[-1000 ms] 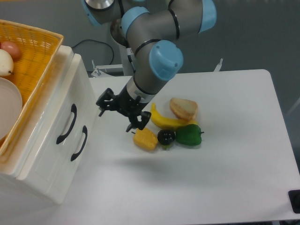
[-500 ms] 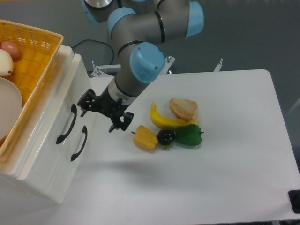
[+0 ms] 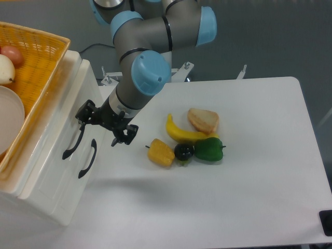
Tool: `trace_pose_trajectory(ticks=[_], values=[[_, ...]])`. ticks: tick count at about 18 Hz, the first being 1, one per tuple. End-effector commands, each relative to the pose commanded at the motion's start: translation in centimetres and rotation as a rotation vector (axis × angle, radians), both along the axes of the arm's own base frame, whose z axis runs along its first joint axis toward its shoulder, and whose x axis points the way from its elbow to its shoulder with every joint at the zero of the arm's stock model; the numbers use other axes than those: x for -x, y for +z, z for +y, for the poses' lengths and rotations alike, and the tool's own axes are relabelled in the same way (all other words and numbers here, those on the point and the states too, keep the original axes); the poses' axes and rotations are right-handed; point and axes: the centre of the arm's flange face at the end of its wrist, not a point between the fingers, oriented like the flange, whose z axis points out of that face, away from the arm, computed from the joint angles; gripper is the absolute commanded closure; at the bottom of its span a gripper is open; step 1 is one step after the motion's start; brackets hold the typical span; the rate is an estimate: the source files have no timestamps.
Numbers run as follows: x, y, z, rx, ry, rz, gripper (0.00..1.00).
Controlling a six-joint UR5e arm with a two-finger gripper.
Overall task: Slide the top white drawer open
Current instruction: 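Lower the gripper onto the upper black drawer handle and close it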
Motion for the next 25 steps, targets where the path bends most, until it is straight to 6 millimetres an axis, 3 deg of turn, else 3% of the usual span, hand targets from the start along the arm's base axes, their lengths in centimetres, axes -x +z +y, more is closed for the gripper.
trace_pose_trajectory(ticks=[10, 25], values=[[-0.4, -0.8, 0.7, 0.009, 0.005, 0.003, 0.0], [-1.3, -0.4, 1.1, 0.0, -0.014, 0.018, 0.06]])
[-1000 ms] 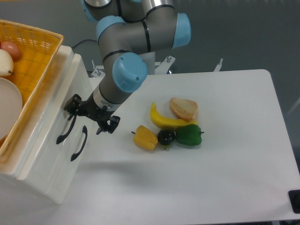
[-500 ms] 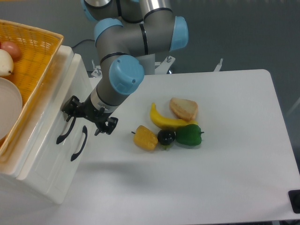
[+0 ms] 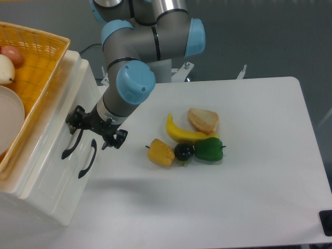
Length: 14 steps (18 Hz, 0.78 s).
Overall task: Slide the top white drawer open
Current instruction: 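Lower the gripper onto the upper black drawer handle and close it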
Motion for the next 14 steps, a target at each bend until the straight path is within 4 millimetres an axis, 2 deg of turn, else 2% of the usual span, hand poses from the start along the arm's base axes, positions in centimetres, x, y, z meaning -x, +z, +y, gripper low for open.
trace_pose_trajectory(ticks=[6, 14], values=[[0.3, -0.13, 0.13, -0.005, -0.004, 0.04, 0.06], [0.31, -0.38, 0.01, 0.003, -0.006, 0.045, 0.16]])
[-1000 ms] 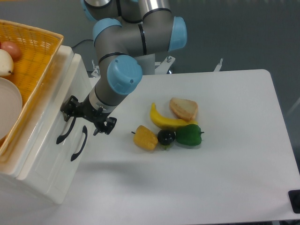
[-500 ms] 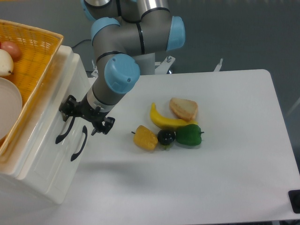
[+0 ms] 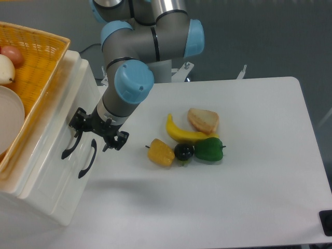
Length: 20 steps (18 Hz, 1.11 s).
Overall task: Slide the top white drawer open
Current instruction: 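Lower the gripper onto the upper black drawer handle and close it, then pull the upper drawer outward by its handle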
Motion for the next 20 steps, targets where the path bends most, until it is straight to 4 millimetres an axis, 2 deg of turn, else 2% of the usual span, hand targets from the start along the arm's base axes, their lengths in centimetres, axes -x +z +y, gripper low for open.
trace_pose_trajectory(ticks=[6, 15, 20], values=[[-0.1, 0.8, -0.1, -0.011, -0.001, 0.009, 0.25], [-0.9, 1.1, 0.0, -0.015, -0.012, 0.013, 0.3], [-1.0, 1.1, 0.0, -0.015, -0.014, 0.013, 0.45]])
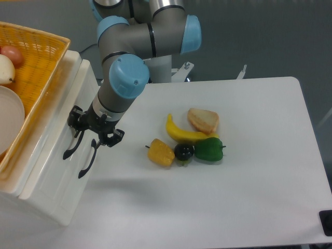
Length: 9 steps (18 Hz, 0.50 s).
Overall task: Slide the top white drawer open
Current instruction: 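Pull the upper drawer outward by its handle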
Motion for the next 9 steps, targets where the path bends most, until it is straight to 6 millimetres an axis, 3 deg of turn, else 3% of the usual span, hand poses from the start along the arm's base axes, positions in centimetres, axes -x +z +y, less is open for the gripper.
trace_pose_trajectory(ticks=[5, 9], values=[[-0.02, 0.09, -0.03, -0.002, -0.001, 0.001, 0.59], [-0.09, 0.36, -0.09, -0.006, -0.001, 0.003, 0.63]])
